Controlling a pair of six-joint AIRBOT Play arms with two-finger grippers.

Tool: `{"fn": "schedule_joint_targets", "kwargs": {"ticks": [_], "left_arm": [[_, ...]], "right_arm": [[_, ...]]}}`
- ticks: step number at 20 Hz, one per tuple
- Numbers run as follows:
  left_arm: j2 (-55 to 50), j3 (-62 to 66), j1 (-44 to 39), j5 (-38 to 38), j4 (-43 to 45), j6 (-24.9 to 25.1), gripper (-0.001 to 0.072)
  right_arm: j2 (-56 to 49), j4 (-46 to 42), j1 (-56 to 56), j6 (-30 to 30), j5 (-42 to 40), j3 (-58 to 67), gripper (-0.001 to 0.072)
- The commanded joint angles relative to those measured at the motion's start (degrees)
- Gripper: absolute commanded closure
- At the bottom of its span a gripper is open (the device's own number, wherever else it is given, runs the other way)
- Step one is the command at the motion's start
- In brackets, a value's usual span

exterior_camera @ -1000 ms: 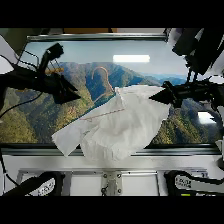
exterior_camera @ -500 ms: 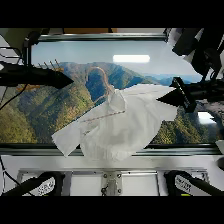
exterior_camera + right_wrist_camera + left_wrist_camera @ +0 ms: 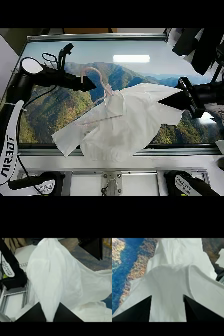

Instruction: Fold the clothes and pants, and hang the long-sleeved shirts on hangers.

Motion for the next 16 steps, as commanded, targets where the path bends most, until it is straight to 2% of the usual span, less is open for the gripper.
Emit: {"fn": "schedule_joint_targets", "kwargs": {"ticks": [1, 5, 10, 13, 14, 16], "left_arm": [[-2.1, 0.0, -2.6, 1.2, -3.1, -0.4, 0.0299], [-2.4, 0.0, -5.3, 2.2, -3.3, 0.0, 0.0299], [-2.4, 0.0, -8.4, 7.9, 3.1, -1.1, 0.0302], [-3.2, 0.0, -10.1, 10.0, 3.0, -1.8, 0.0304], [-3.9, 0.0, -10.8, 9.9, 3.0, -1.8, 0.0382], [-5.2, 0.0, -11.1, 10.1, 2.9, -1.8, 0.0693]], "right_arm": [[0.8, 0.0, 0.0, 0.7, 0.4, 0.0, 0.0706], [0.8, 0.0, 0.0, 0.7, 0.3, 0.0, 0.0706], [0.8, 0.0, 0.0, 2.2, 0.3, 0.0, 0.0706], [0.8, 0.0, 0.0, 2.2, 0.3, 0.0, 0.0706], [0.8, 0.0, 0.0, 2.2, 0.3, 0.0, 0.0706], [0.9, 0.0, 0.0, 2.2, 0.3, 0.0, 0.0706]]}}
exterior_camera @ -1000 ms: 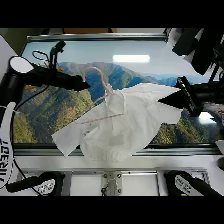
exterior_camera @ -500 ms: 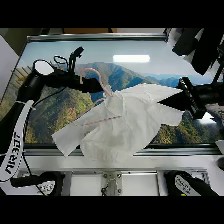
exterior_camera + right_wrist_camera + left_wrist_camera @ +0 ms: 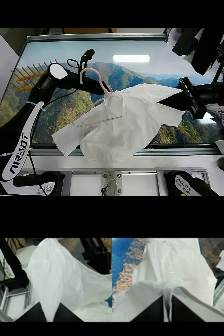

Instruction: Fold the clothes and pants, and hang the long-sleeved shirts on hangers.

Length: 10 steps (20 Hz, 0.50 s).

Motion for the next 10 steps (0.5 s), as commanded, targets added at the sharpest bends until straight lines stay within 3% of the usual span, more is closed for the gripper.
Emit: {"fn": "schedule_joint_targets", "kwargs": {"ticks": [1, 7, 10], "left_arm": [[-1.3, 0.0, -0.5, 1.5, 0.6, -1.5, 0.0694], [3.7, 0.0, 10.1, -3.7, 1.1, -1.9, 0.0695], [5.2, 0.0, 14.6, -8.3, 3.7, -1.9, 0.0695]], "right_arm": [[0.2, 0.0, 0.0, 0.2, 0.1, 0.0, 0.0706], [0.8, 1.0, 0.0, 0.2, -5.3, 0.0, 0.0706], [0.9, 6.7, 0.0, 0.2, -8.6, 0.0, 0.0706]]}}
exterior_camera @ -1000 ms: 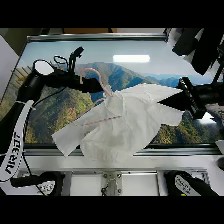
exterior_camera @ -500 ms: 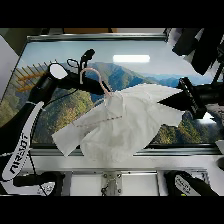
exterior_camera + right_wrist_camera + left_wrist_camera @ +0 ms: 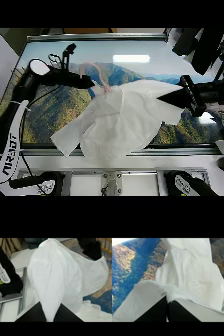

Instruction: Fold the clothes and pants, and hang the long-sleeved shirts on hangers.

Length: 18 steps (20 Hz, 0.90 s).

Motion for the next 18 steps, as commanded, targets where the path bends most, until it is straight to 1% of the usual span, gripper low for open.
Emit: {"fn": "schedule_joint_targets", "kwargs": {"ticks": [1, 5, 11, 15, 18], "left_arm": [[1.7, 0.0, 5.1, -6.0, 1.6, 0.0, 0.0695], [1.8, 0.0, 5.9, -8.3, 1.7, 0.0, 0.0695], [1.8, 0.0, 6.0, -7.0, 1.8, 0.1, 0.0695], [1.8, 0.0, 7.8, -8.0, 1.7, 0.1, 0.0694], [1.8, 0.0, 8.2, -8.8, 1.6, 0.2, 0.0695]], "right_arm": [[0.2, 5.0, 0.0, 0.0, -6.0, 0.1, 0.0706], [0.3, 5.0, 0.0, 0.0, -12.3, 0.1, 0.0706], [0.3, 4.8, 0.0, 0.0, -15.9, 0.1, 0.0706], [0.3, 4.7, 0.0, 0.0, -18.3, 0.1, 0.0706], [0.3, 4.7, 0.0, 0.0, -18.6, 0.0, 0.0706]]}}
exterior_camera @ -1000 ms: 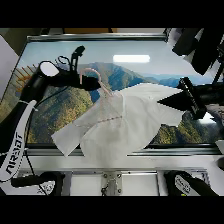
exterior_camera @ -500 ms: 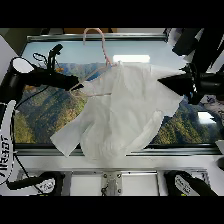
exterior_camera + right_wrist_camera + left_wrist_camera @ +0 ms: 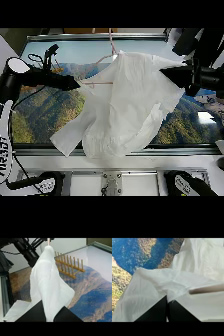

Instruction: Fold the clothes and pants, and hang the long-sleeved shirts on hangers.

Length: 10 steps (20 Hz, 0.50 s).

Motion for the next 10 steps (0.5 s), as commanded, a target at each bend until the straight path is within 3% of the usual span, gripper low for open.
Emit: {"fn": "schedule_joint_targets", "kwargs": {"ticks": [1, 5, 10], "left_arm": [[0.0, 0.0, 0.5, -0.8, 0.0, 0.1, 0.0694], [0.0, 2.1, 0.5, -0.8, -0.1, -0.1, 0.0694], [0.0, 13.9, -0.2, -2.8, 0.1, -3.0, 0.0695]], "right_arm": [[0.0, 0.0, 0.0, 0.0, -1.0, 0.0, 0.0706], [0.0, -1.2, 0.0, 0.2, -0.3, 0.0, 0.0706], [0.0, -5.5, 0.2, 2.7, 4.9, 0.0, 0.0707]]}}
